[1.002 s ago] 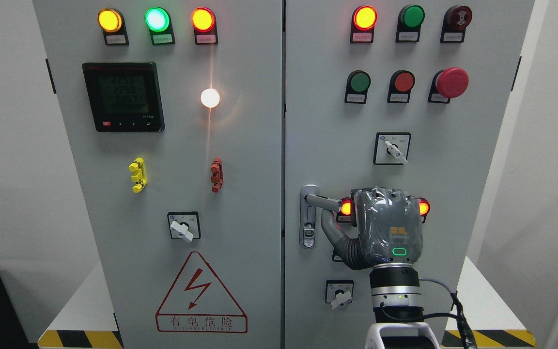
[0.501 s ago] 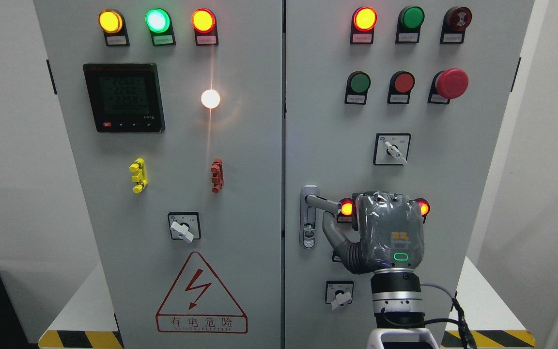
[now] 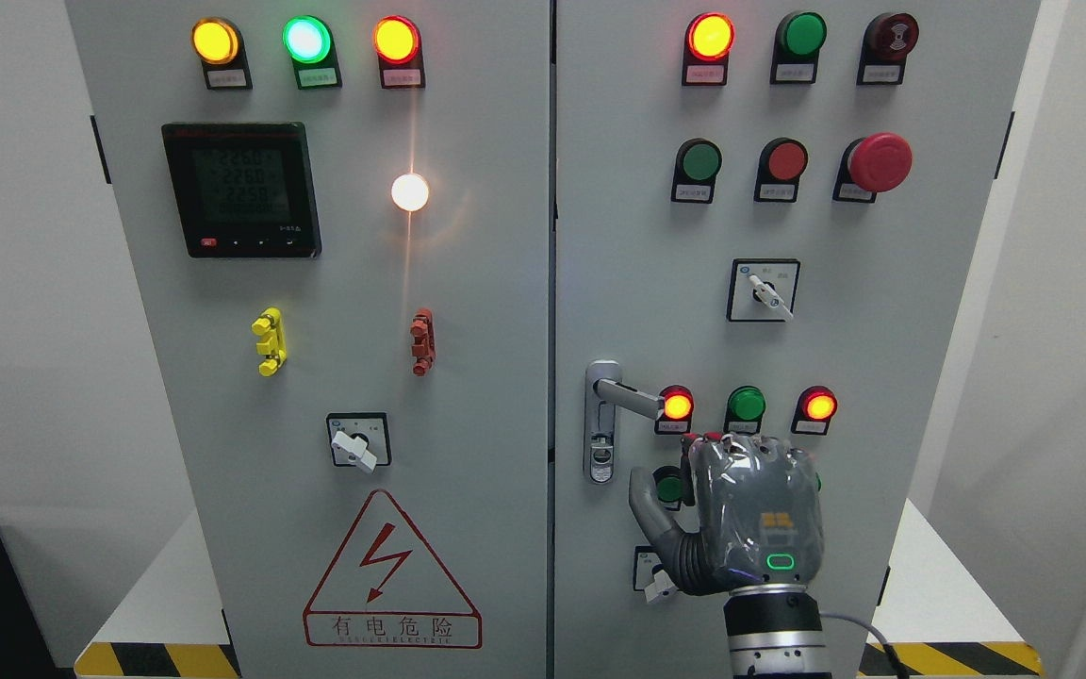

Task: Release door handle
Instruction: 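Open the right hand and withdraw it from the latch handle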

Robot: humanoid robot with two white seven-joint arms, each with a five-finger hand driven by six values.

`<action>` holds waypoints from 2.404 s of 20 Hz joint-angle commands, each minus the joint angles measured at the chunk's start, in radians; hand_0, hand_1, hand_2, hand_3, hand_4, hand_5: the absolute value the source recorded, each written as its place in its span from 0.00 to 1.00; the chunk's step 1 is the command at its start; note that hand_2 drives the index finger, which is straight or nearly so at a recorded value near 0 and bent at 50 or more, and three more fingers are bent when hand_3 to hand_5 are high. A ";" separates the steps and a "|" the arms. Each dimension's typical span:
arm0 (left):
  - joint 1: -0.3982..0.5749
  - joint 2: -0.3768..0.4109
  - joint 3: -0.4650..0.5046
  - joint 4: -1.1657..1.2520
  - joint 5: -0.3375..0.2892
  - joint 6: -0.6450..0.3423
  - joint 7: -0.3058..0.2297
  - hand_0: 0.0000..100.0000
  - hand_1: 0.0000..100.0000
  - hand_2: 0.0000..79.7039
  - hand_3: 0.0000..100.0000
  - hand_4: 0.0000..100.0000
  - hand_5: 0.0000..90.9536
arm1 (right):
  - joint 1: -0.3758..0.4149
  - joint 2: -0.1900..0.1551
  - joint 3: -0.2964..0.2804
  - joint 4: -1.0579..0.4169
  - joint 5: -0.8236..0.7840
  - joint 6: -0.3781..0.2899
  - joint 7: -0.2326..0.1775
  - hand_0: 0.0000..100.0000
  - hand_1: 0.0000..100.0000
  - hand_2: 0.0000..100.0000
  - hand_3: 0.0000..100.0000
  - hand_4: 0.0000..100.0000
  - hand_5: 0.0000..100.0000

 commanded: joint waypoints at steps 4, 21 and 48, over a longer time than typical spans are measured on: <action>0.017 0.000 0.000 0.000 0.000 0.000 0.000 0.12 0.56 0.00 0.00 0.00 0.00 | 0.189 -0.001 -0.011 -0.162 -0.002 -0.089 -0.051 0.47 0.37 0.60 0.90 0.84 0.79; 0.017 0.000 0.000 0.000 -0.001 0.000 0.000 0.12 0.56 0.00 0.00 0.00 0.00 | 0.303 0.008 -0.151 -0.196 -0.071 -0.288 -0.149 0.48 0.33 0.14 0.20 0.22 0.22; 0.017 0.000 0.000 0.000 0.000 0.000 0.000 0.12 0.56 0.00 0.00 0.00 0.00 | 0.188 0.011 -0.205 -0.196 -0.137 -0.323 -0.143 0.50 0.29 0.00 0.00 0.00 0.00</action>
